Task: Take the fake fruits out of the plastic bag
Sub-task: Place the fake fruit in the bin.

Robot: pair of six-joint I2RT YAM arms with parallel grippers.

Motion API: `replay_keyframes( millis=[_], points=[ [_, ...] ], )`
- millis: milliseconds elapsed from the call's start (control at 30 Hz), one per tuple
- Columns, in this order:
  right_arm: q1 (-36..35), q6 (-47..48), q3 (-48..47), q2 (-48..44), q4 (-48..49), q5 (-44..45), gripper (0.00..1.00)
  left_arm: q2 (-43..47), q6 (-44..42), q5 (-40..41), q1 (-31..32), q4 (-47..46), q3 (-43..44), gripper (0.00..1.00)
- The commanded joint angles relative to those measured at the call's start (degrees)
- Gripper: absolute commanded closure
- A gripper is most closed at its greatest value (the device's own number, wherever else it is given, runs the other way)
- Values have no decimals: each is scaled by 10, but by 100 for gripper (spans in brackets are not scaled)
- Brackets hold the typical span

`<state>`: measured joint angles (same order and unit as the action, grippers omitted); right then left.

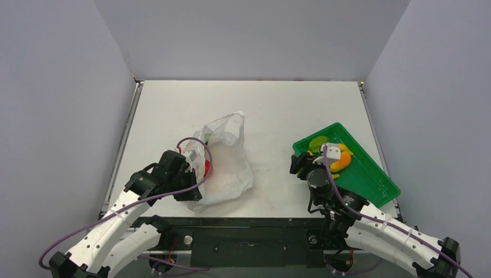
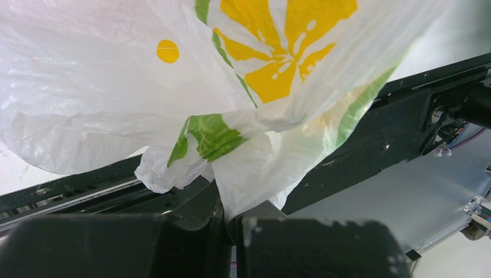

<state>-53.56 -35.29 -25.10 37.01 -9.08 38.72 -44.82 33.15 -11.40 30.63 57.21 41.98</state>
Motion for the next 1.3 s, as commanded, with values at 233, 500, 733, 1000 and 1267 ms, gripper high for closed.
replay_keyframes(
  millis=[233, 500, 733, 1000, 1267],
  points=[
    [236, -40, -37, -9, -103, 65, 100, -43, -14, -13, -6, -14, 6, 100],
    [511, -84, -58, 116, -148, -43, 100, -16, -14, -12, -9, -16, 6, 100],
    [666, -72, -47, 221, -91, -161, 97, -3, -8, -4, -15, -16, 6, 100],
    [705, -21, -74, 317, -62, -196, 85, 10, 7, -1, -18, -8, 6, 100],
    [706, -18, -66, 306, -47, -210, 29, 7, 10, -1, -18, 26, 29, 100]
  ],
)
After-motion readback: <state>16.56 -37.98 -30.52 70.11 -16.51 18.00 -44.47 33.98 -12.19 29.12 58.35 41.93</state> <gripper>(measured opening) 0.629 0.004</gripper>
